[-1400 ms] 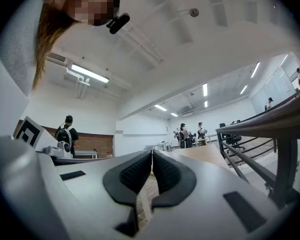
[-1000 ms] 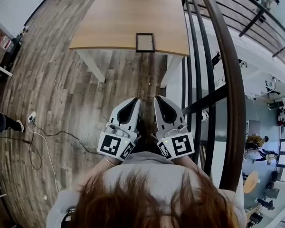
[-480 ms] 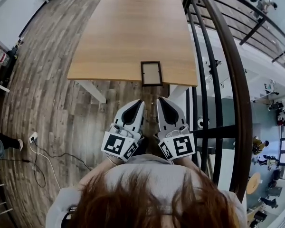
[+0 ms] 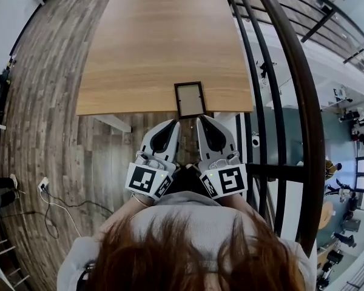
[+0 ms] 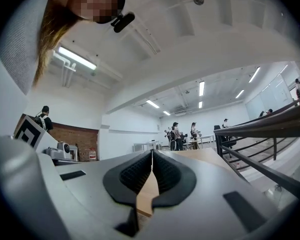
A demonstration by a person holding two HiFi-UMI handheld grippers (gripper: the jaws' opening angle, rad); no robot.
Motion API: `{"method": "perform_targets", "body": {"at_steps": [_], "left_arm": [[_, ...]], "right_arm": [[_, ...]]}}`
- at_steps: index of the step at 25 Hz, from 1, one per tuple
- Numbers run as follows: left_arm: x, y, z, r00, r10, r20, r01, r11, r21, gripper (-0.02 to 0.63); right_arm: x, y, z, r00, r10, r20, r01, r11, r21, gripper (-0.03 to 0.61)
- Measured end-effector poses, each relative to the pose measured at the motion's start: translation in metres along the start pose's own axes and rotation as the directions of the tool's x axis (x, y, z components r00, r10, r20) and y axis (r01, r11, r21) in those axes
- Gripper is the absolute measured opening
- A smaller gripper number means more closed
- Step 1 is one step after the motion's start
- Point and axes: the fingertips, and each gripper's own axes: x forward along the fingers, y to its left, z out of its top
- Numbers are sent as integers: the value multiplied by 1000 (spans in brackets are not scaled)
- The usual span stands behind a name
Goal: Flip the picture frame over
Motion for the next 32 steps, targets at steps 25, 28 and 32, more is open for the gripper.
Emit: {"method": "perform_targets", "body": {"at_steps": [25, 28, 32], "left_arm": [[-7, 55, -24, 981, 190, -34, -191, 980, -48, 6], [-18, 61, -30, 974, 220, -51, -223, 973, -56, 6], [-28, 65, -35, 969, 239, -64, -243, 968, -57, 6]], "right_arm": [[47, -13, -238, 811, -159, -564, -462, 419, -782, 163], [55, -8, -255, 813, -167, -558, -480, 351, -804, 166], [64, -17, -270, 825, -212, -524, -471, 254, -844, 166]]}}
